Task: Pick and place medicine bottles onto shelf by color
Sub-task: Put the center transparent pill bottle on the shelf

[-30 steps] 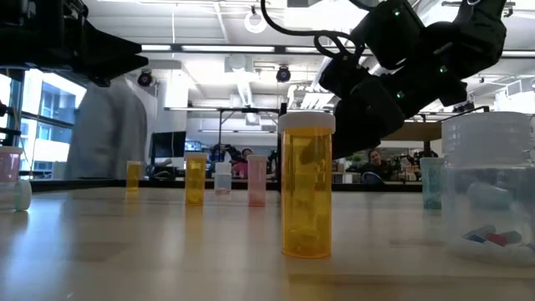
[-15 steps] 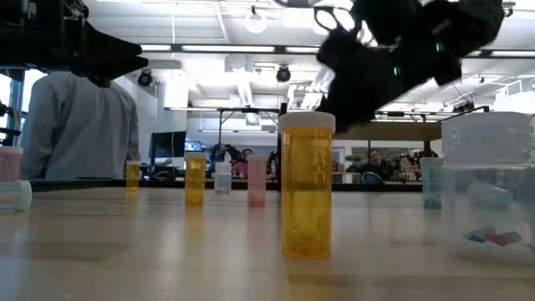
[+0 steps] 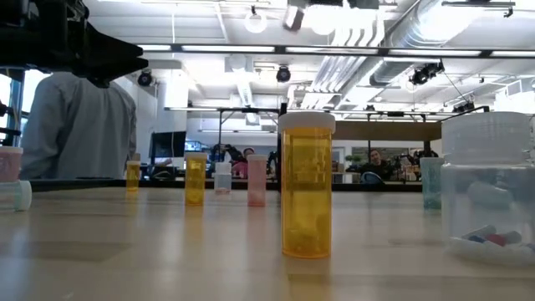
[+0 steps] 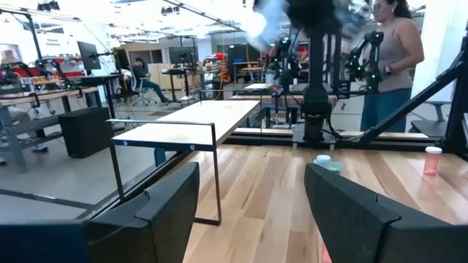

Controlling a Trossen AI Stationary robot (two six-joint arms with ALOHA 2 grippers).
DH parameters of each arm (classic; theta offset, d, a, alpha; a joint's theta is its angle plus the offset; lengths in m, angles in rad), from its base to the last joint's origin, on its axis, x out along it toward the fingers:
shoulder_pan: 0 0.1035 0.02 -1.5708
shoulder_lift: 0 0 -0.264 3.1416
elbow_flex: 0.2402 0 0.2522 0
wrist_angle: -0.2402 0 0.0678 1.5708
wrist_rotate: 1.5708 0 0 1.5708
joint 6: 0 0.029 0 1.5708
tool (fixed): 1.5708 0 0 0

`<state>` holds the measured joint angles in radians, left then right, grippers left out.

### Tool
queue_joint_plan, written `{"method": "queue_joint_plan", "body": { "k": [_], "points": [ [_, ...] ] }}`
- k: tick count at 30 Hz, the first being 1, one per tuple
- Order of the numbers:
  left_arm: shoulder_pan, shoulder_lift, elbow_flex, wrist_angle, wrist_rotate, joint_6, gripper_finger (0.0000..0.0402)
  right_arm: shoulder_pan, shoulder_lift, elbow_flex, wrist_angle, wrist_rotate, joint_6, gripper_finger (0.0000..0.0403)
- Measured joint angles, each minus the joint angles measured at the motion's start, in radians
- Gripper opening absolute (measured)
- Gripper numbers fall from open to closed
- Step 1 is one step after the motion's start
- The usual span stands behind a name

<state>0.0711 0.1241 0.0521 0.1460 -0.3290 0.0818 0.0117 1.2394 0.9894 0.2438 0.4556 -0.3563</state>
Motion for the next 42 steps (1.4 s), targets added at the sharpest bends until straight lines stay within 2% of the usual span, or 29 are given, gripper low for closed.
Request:
{"method": "queue_joint_plan", "body": {
  "k": [5, 9, 15, 19, 24, 30, 42],
  "points": [
    [0.000, 0.000, 0.000, -0.002, -0.003, 0.000, 0.0239, -0.133, -0.005, 0.132, -0.057, 0.008, -0.015, 0.0124],
    [0.000, 0.000, 0.000, -0.008, -0.008, 0.000, 0.0239, -0.255, 0.004, 0.177, -0.106, -0.001, 0.052, 0.0124],
    [0.000, 0.000, 0.000, -0.008, -0.008, 0.000, 0.0239, -0.440, 0.008, 0.152, -0.210, -0.165, 0.273, 0.0124],
    [0.000, 0.000, 0.000, -0.008, -0.008, 0.000, 0.0239, -0.518, 0.042, 0.125, -0.267, -0.235, 0.362, 0.0124],
    [0.000, 0.000, 0.000, -0.008, -0.021, 0.000, 0.0239, -0.551, 0.140, 0.124, -0.292, -0.312, 0.384, 0.0124],
    [0.000, 0.000, 0.000, -0.008, -0.023, 0.000, 0.0239, -0.571, 0.258, 0.124, -0.282, -0.351, 0.378, 0.0124],
    [0.000, 0.000, 0.000, -0.010, -0.023, 0.000, 0.0239, -0.608, 0.359, 0.165, -0.283, -0.414, 0.402, 0.0124]
  ]
}}
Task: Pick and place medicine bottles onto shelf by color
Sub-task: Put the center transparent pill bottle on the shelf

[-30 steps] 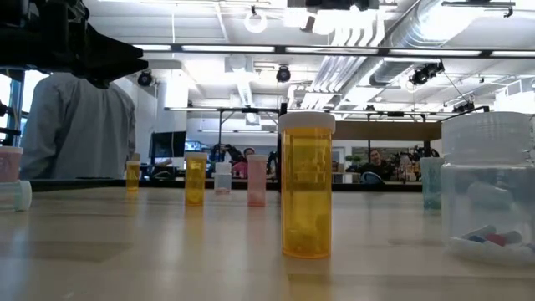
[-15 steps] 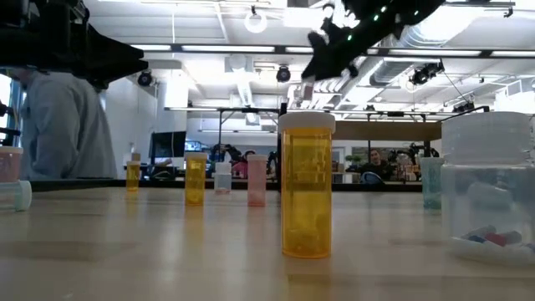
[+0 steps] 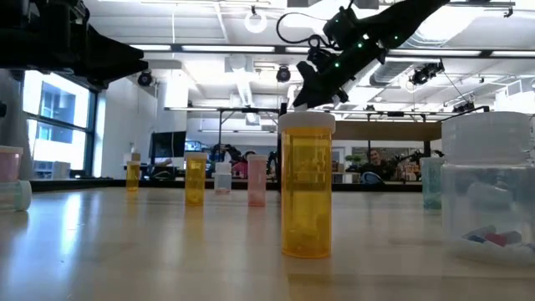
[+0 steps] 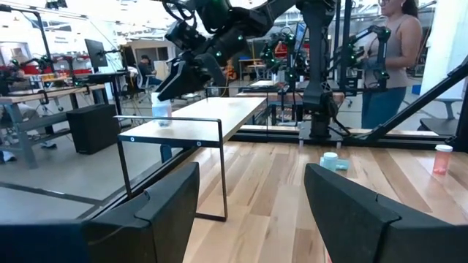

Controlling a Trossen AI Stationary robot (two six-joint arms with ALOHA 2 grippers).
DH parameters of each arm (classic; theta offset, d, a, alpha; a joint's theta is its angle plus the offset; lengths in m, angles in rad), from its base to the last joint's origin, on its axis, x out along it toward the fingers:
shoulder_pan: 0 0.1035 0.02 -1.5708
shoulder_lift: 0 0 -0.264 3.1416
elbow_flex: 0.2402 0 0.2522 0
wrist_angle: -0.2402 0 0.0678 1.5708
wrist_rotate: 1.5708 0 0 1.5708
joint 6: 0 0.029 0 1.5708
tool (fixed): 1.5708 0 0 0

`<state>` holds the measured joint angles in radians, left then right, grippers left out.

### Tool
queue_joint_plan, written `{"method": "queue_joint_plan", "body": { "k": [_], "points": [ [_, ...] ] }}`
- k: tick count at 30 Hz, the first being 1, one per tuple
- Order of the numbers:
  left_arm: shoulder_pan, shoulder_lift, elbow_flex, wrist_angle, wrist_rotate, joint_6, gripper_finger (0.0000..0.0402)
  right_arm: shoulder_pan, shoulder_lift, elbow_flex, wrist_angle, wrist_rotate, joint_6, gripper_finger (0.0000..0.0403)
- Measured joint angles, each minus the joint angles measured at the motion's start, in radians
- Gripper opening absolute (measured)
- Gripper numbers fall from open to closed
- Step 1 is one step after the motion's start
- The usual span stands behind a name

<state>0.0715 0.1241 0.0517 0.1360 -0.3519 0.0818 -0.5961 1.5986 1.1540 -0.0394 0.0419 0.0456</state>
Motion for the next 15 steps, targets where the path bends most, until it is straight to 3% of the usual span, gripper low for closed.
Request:
{"method": "queue_joint_plan", "body": {
  "k": [15],
  "points": [
    [0.000, 0.000, 0.000, -0.005, 0.000, 0.000, 0.0239, 0.000, 0.004, 0.010, -0.025, 0.009, 0.007, 0.0132]
  ]
}}
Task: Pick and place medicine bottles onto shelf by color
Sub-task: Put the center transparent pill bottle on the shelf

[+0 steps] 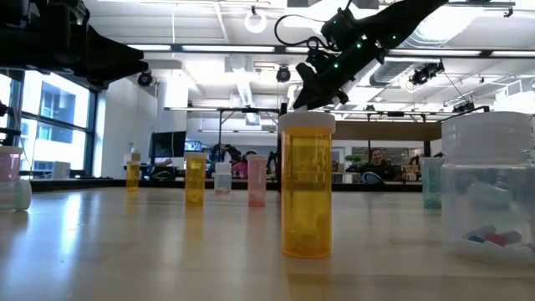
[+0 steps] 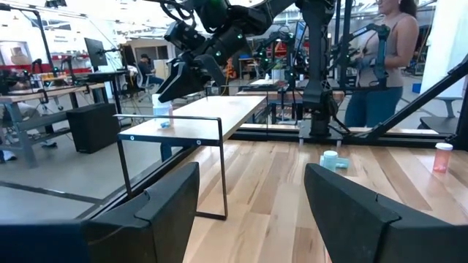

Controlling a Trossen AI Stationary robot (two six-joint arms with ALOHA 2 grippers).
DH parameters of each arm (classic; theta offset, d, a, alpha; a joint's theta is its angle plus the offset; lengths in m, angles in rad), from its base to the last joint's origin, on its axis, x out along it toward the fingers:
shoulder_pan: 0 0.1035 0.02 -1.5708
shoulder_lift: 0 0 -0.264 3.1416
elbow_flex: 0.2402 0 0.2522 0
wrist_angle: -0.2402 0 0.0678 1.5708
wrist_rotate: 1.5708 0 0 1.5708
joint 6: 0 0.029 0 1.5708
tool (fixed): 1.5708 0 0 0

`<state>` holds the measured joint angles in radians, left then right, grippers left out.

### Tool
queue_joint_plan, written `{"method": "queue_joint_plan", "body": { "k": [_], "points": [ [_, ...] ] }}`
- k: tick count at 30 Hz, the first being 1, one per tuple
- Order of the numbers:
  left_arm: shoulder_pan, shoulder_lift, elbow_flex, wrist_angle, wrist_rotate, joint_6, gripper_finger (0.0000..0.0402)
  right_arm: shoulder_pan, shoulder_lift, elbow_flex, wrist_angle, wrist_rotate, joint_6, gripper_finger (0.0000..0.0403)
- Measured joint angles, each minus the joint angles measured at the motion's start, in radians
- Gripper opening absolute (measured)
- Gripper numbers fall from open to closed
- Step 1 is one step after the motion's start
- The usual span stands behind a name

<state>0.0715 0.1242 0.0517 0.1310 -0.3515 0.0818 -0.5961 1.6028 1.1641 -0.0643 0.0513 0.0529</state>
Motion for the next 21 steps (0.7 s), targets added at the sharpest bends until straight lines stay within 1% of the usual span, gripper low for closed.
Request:
{"method": "queue_joint_plan", "body": {
  "k": [6, 9, 17, 21],
  "points": [
    [0.000, 0.000, 0.000, 0.000, 0.000, 0.000, 0.0239, 0.000, 0.000, 0.000, 0.001, 0.000, 0.019, 0.0174],
    [0.000, 0.000, 0.000, 0.000, 0.000, 0.000, 0.0239, 0.000, 0.000, 0.000, 0.001, 0.000, 0.018, 0.0186],
    [0.000, 0.000, 0.000, 0.000, 0.000, 0.000, 0.0239, 0.000, -0.006, 0.000, 0.024, 0.001, 0.007, 0.0191],
    [0.000, 0.000, 0.000, 0.000, 0.000, 0.000, 0.0239, 0.000, -0.043, 0.000, 0.013, 0.003, -0.013, 0.0191]
  ]
}}
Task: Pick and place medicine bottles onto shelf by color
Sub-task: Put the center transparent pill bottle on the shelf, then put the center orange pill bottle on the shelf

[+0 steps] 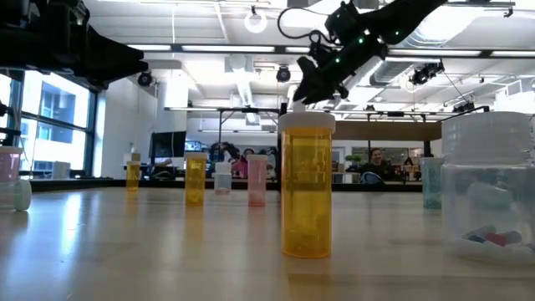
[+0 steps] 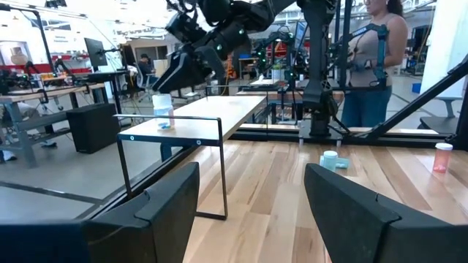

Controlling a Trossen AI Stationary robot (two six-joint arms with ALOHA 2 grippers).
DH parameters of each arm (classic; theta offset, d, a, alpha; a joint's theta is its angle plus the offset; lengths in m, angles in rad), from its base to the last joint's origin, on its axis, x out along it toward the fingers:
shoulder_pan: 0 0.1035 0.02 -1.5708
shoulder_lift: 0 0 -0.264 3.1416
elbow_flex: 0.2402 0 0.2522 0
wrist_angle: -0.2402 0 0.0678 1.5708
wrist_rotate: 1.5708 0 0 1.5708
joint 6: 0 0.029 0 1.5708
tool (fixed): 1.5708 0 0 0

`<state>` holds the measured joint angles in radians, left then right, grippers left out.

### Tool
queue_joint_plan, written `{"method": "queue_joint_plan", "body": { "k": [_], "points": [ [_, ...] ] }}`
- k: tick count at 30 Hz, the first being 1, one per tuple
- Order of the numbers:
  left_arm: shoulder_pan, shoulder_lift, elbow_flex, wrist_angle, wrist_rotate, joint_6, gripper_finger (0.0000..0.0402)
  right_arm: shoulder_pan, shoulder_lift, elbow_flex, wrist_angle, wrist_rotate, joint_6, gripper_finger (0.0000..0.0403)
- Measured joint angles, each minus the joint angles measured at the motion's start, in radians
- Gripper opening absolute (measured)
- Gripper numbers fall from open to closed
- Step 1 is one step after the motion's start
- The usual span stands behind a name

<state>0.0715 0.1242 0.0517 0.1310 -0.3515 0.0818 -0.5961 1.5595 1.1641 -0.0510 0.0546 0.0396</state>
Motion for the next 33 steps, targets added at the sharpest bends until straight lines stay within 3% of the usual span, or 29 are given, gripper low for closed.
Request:
{"method": "queue_joint_plan", "body": {
  "k": [7, 13, 17, 22, 26, 33],
  "points": [
    [0.000, 0.000, 0.000, -0.009, 0.007, 0.000, 0.0239, 0.008, -0.159, 0.001, -0.097, -0.011, -0.010, 0.0191],
    [0.000, 0.000, 0.000, -0.011, 0.007, -0.001, 0.0239, 0.069, -0.320, 0.002, -0.344, -0.111, -0.031, 0.0189],
    [0.000, 0.000, 0.000, -0.011, 0.008, -0.024, 0.0239, 0.154, -0.389, 0.001, -0.538, -0.179, -0.042, 0.0189],
    [0.000, 0.000, 0.000, -0.011, 0.008, -0.026, 0.0239, 0.319, -0.405, 0.000, -0.683, -0.182, -0.040, 0.0189],
    [0.000, 0.000, 0.000, -0.011, 0.023, -0.030, 0.0239, 0.455, -0.384, 0.000, -0.699, -0.131, -0.021, 0.0189],
    [0.000, 0.038, 0.000, -0.006, 0.035, -0.044, 0.0239, 0.632, -0.365, -0.050, -0.648, 0.074, -0.013, 0.0189]
  ]
}}
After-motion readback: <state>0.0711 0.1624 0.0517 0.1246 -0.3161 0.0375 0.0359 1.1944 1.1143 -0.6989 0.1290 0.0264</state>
